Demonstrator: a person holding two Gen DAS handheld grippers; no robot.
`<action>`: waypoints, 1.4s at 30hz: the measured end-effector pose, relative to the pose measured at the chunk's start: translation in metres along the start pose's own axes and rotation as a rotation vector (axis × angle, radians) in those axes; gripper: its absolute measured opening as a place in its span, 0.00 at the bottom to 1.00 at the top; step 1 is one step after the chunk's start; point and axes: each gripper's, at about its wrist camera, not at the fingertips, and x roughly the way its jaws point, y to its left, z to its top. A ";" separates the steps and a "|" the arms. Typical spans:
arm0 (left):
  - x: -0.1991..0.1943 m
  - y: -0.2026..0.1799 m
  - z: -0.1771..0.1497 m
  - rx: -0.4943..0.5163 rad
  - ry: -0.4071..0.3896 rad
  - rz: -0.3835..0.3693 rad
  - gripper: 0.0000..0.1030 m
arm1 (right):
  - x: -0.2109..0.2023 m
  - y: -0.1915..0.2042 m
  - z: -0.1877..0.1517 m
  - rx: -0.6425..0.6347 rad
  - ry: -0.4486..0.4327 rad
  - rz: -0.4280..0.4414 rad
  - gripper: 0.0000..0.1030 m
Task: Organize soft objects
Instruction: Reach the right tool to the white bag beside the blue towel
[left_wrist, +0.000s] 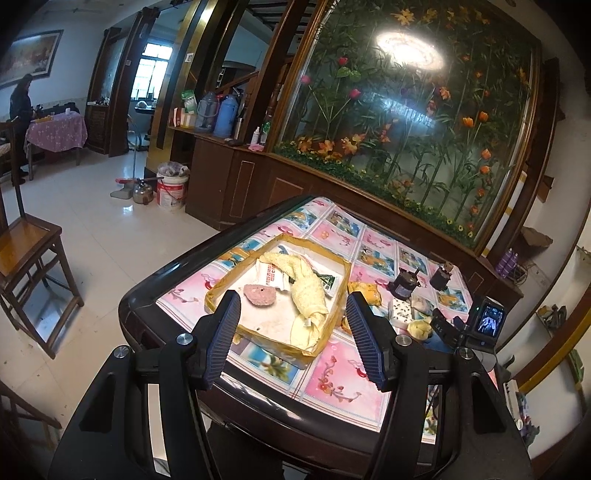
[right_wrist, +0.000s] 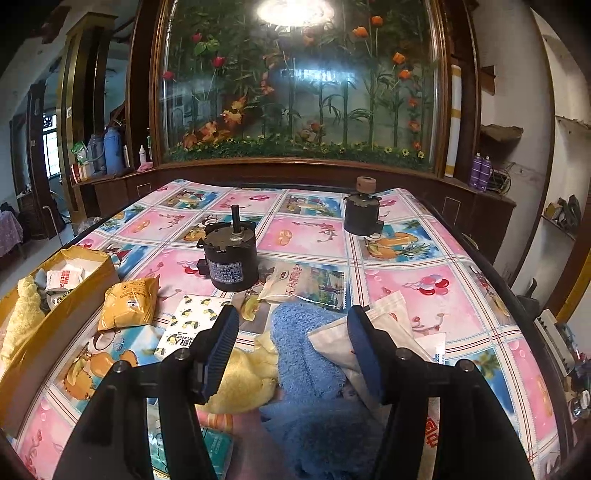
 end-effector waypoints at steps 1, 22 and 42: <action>0.002 0.001 -0.001 -0.002 0.005 -0.003 0.58 | -0.001 0.000 0.000 -0.002 -0.003 -0.002 0.60; 0.133 -0.035 -0.007 0.144 0.250 -0.087 0.64 | -0.036 -0.015 0.020 0.063 -0.103 0.108 0.60; 0.262 -0.217 -0.089 0.680 0.425 -0.449 0.63 | 0.008 -0.109 0.020 0.179 0.032 0.080 0.80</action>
